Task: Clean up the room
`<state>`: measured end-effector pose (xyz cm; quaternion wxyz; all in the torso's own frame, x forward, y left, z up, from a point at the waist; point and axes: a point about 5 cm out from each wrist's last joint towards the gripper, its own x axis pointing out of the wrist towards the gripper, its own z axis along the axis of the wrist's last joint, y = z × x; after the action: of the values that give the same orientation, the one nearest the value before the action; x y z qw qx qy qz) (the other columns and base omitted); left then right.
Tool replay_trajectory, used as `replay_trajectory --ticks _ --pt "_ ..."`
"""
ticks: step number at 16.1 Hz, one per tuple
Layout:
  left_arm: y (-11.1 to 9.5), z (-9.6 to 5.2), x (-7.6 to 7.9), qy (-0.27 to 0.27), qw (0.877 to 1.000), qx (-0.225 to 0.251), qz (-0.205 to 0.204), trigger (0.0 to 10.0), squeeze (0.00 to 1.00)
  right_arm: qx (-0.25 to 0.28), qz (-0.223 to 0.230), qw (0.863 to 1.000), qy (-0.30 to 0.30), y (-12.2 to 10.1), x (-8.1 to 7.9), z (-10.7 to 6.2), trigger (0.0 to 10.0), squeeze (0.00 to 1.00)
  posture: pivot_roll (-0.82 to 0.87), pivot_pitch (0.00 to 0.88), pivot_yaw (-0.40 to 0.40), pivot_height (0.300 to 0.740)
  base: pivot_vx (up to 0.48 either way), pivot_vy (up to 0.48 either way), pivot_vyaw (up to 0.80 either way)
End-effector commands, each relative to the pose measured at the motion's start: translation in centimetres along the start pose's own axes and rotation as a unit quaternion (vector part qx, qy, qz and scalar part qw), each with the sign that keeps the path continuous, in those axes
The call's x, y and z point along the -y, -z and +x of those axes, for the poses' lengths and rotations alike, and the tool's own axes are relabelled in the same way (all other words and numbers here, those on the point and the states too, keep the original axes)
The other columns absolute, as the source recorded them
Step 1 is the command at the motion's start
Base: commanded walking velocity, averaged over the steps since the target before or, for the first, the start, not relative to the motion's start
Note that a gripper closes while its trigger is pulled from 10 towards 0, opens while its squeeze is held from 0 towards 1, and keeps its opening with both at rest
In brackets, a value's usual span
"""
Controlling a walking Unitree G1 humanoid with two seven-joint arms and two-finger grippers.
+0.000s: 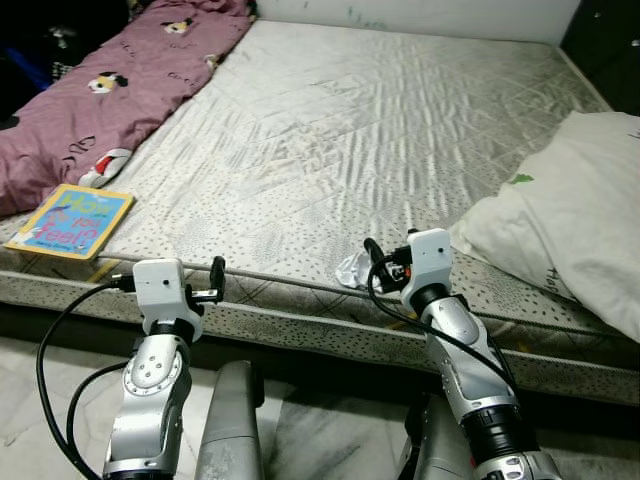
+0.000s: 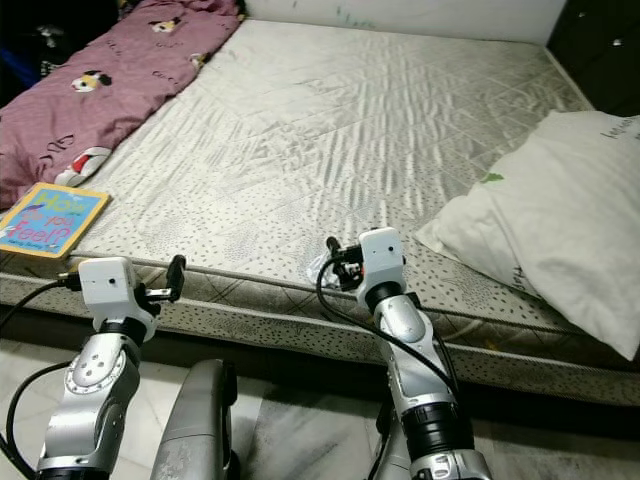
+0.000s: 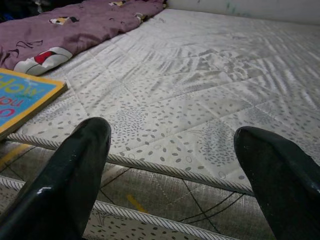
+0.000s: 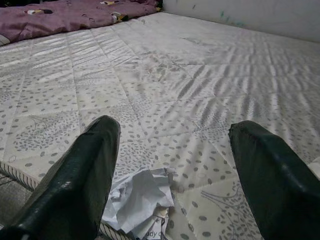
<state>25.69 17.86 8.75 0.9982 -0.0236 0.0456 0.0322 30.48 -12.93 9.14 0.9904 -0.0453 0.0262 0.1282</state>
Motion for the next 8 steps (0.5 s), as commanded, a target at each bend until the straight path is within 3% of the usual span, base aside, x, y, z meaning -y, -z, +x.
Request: replay_trajectory --ticks 1,6,8 --pt "0.09 0.04 -0.15 -0.002 1.000 -0.006 0.004 10.0 0.00 -0.008 -0.012 1.000 -0.012 0.34 -0.11 -0.05 10.0 0.00 0.12 0.000 -0.026 0.531 0.000 0.000 0.80" --pt "0.02 0.12 -0.39 -0.016 1.000 -0.007 0.004 10.0 0.00 -0.006 -0.029 0.999 -0.021 0.42 -0.40 0.07 10.0 0.00 0.12 0.000 -0.024 0.531 0.000 0.000 0.76" --pt "0.06 0.14 -0.56 -0.019 1.000 -0.009 0.004 10.0 0.00 -0.002 -0.020 1.000 -0.015 0.30 -0.43 0.22 10.0 0.00 0.12 0.000 -0.020 0.531 0.000 0.000 0.00"
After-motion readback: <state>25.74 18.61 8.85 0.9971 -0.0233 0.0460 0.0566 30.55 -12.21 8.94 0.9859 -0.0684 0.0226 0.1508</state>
